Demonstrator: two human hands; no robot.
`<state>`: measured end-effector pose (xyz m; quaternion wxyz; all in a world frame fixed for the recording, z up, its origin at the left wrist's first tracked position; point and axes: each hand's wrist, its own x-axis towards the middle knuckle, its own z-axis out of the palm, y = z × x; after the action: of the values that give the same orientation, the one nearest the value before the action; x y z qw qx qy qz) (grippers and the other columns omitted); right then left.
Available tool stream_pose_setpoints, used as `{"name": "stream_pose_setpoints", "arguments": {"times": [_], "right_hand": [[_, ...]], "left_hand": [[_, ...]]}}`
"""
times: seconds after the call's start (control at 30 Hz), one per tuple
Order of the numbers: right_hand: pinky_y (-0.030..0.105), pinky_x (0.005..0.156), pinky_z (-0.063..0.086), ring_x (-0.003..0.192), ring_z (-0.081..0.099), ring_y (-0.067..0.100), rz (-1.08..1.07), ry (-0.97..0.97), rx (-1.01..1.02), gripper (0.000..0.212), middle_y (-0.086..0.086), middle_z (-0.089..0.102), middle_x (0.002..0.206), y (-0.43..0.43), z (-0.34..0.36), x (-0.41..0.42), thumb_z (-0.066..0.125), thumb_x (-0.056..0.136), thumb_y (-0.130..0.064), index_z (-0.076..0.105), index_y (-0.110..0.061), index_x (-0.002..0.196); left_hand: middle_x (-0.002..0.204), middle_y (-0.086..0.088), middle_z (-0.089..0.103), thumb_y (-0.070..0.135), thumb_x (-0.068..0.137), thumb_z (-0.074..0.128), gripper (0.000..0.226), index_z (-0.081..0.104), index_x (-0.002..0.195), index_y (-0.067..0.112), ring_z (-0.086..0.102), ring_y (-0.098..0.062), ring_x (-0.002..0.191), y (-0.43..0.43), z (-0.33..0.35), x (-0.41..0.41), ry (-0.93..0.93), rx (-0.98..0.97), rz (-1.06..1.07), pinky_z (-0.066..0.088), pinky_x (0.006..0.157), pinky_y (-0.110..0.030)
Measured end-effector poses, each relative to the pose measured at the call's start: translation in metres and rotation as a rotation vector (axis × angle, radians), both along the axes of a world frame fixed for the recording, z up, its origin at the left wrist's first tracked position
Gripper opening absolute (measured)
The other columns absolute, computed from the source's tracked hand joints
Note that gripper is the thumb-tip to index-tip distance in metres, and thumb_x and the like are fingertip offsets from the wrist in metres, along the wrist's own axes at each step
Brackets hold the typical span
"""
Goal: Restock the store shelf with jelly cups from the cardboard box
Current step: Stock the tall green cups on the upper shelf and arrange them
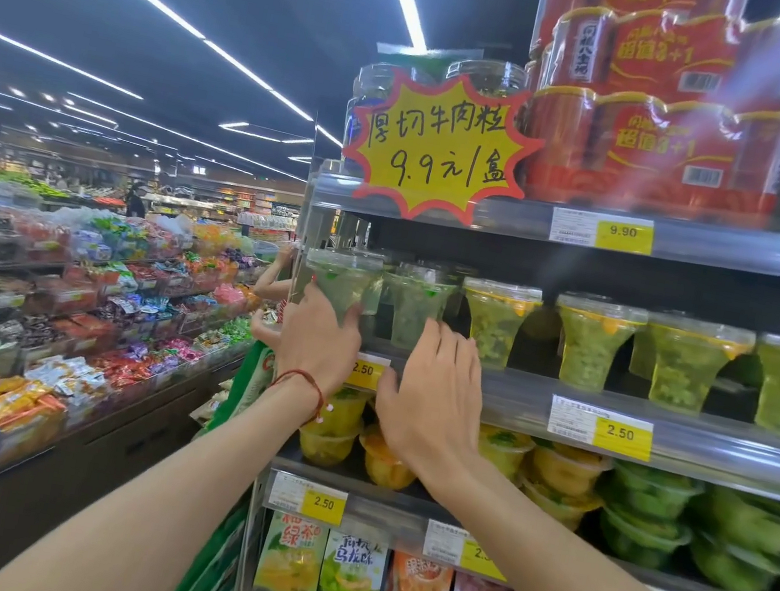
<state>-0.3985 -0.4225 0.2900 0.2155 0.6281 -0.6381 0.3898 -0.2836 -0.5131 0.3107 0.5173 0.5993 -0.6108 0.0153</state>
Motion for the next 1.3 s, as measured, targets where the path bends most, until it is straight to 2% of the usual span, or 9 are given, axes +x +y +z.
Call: {"name": "stream_pose_setpoints", "arguments": {"times": [0.37, 0.47, 0.53, 0.67, 0.73, 0.83, 0.93, 1.1, 1.3], "right_hand": [[0.043, 0.126, 0.017, 0.143, 0.034, 0.032, 0.028, 0.023, 0.022, 0.066, 0.015, 0.043, 0.151, 0.003, 0.000, -0.003, 0.053, 0.096, -0.030, 0.031, 0.000, 0.152], [0.043, 0.127, 0.016, 0.144, 0.034, 0.031, 0.051, 0.021, 0.010, 0.066, 0.015, 0.042, 0.152, 0.005, -0.003, -0.004, 0.053, 0.097, -0.029, 0.031, 0.001, 0.152], [0.042, 0.127, 0.016, 0.145, 0.033, 0.029, 0.096, 0.003, -0.010, 0.065, 0.013, 0.042, 0.152, 0.009, -0.006, -0.004, 0.053, 0.097, -0.027, 0.031, 0.000, 0.153], [0.038, 0.125, 0.024, 0.142, 0.038, 0.021, 0.206, -0.040, -0.079, 0.059, 0.007, 0.047, 0.149, 0.026, -0.021, -0.002, 0.057, 0.096, -0.021, 0.040, -0.004, 0.150], [0.037, 0.119, 0.035, 0.137, 0.042, 0.018, 0.257, -0.072, -0.114, 0.055, 0.005, 0.052, 0.144, 0.034, -0.034, -0.001, 0.061, 0.092, -0.016, 0.047, -0.007, 0.145], [0.027, 0.111, 0.040, 0.132, 0.044, 0.014, 0.295, -0.146, -0.126, 0.050, 0.000, 0.054, 0.138, 0.042, -0.052, -0.002, 0.063, 0.090, -0.014, 0.052, -0.012, 0.139], [0.020, 0.102, 0.042, 0.127, 0.044, 0.009, 0.334, -0.243, -0.074, 0.045, -0.005, 0.054, 0.134, 0.049, -0.075, -0.001, 0.062, 0.092, -0.014, 0.054, -0.016, 0.136], [0.019, 0.102, 0.037, 0.126, 0.041, 0.005, 0.324, -0.334, -0.017, 0.044, -0.009, 0.054, 0.132, 0.049, -0.106, -0.003, 0.063, 0.091, -0.016, 0.054, -0.019, 0.135], [0.022, 0.099, 0.038, 0.130, 0.038, 0.010, 0.255, -0.375, -0.021, 0.052, -0.005, 0.046, 0.142, 0.034, -0.123, -0.004, 0.063, 0.091, -0.018, 0.047, -0.017, 0.140]], "left_hand": [[0.091, 0.002, 0.067, 0.051, 0.098, 0.035, 0.035, 0.047, 0.105, 0.019, 0.061, -0.028, 0.105, -0.005, 0.001, 0.002, -0.053, 0.043, 0.017, 0.008, 0.109, -0.060], [0.093, 0.002, 0.067, 0.053, 0.098, 0.033, 0.042, 0.048, 0.114, 0.017, 0.061, -0.028, 0.107, -0.006, 0.001, 0.003, -0.063, 0.054, 0.005, 0.008, 0.110, -0.061], [0.105, 0.001, 0.067, 0.055, 0.097, 0.033, 0.051, 0.046, 0.126, 0.015, 0.058, -0.028, 0.115, -0.004, 0.000, 0.004, -0.043, 0.045, -0.024, 0.007, 0.111, -0.061], [0.141, -0.002, 0.048, 0.050, 0.098, 0.038, 0.059, 0.029, 0.145, 0.016, 0.038, -0.024, 0.136, 0.018, -0.017, 0.006, 0.073, -0.107, -0.112, 0.008, 0.115, -0.055], [0.141, 0.001, 0.044, 0.040, 0.098, 0.044, 0.050, 0.033, 0.142, 0.019, 0.035, -0.016, 0.133, 0.037, -0.032, 0.008, 0.130, -0.243, -0.172, 0.015, 0.113, -0.045], [0.126, 0.009, 0.045, 0.025, 0.096, 0.051, 0.036, 0.042, 0.131, 0.022, 0.036, -0.005, 0.116, 0.054, -0.058, 0.016, 0.188, -0.335, -0.242, 0.030, 0.103, -0.035], [0.118, 0.006, 0.047, 0.013, 0.092, 0.055, 0.033, 0.045, 0.123, 0.018, 0.046, -0.012, 0.110, 0.063, -0.090, 0.025, 0.275, -0.282, -0.318, 0.041, 0.096, -0.032], [0.125, 0.000, 0.049, 0.014, 0.092, 0.058, 0.041, 0.044, 0.130, 0.013, 0.048, -0.008, 0.111, 0.070, -0.131, 0.029, 0.276, -0.121, -0.330, 0.039, 0.096, -0.022], [0.144, -0.004, 0.040, 0.028, 0.090, 0.065, 0.068, 0.031, 0.146, 0.012, 0.041, -0.019, 0.133, 0.052, -0.148, 0.017, 0.221, 0.054, -0.336, 0.037, 0.111, -0.042]]}}
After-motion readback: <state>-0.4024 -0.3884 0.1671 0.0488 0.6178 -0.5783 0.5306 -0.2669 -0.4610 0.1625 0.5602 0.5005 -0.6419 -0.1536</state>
